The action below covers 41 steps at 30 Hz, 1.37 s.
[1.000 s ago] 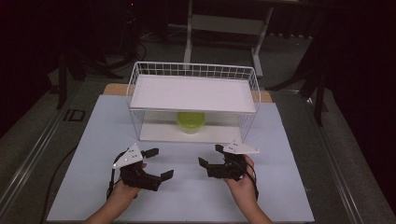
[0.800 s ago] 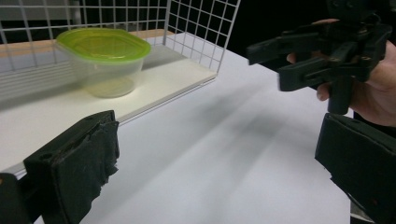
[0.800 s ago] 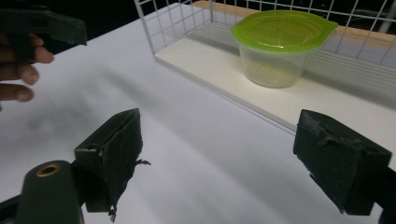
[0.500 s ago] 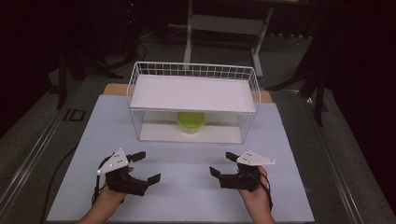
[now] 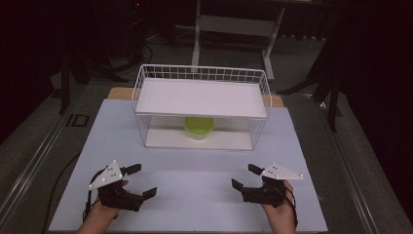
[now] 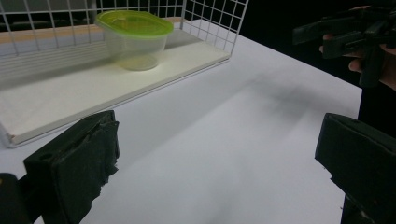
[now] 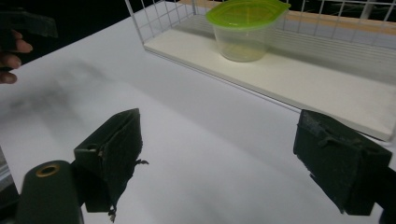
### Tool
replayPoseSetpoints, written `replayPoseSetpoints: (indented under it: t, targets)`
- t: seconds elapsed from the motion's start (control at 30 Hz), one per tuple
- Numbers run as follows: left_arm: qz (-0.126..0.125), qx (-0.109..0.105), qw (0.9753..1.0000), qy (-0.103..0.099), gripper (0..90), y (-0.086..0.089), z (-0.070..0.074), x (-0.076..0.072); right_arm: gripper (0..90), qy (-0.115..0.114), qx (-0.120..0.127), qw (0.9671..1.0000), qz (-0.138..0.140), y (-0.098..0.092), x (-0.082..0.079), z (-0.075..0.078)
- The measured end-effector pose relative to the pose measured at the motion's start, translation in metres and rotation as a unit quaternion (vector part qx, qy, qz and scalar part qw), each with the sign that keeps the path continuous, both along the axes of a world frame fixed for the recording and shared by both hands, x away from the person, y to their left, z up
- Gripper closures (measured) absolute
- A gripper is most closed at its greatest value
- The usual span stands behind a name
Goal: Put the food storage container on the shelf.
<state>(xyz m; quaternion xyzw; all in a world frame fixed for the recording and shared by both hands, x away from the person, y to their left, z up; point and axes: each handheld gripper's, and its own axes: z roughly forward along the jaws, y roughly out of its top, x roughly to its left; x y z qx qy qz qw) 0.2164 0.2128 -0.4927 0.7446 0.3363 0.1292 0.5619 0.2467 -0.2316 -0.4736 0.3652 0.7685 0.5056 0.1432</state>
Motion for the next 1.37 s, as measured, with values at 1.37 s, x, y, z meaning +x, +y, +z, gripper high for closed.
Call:
replayPoseSetpoints:
  t: [1.37]
  targets:
    - [0.005,-0.013,0.9996,-0.026,0.6,0.009,-0.006,-0.012,14.8,0.005,-0.022,0.9997,-0.004,-0.028,-0.002,-0.023]
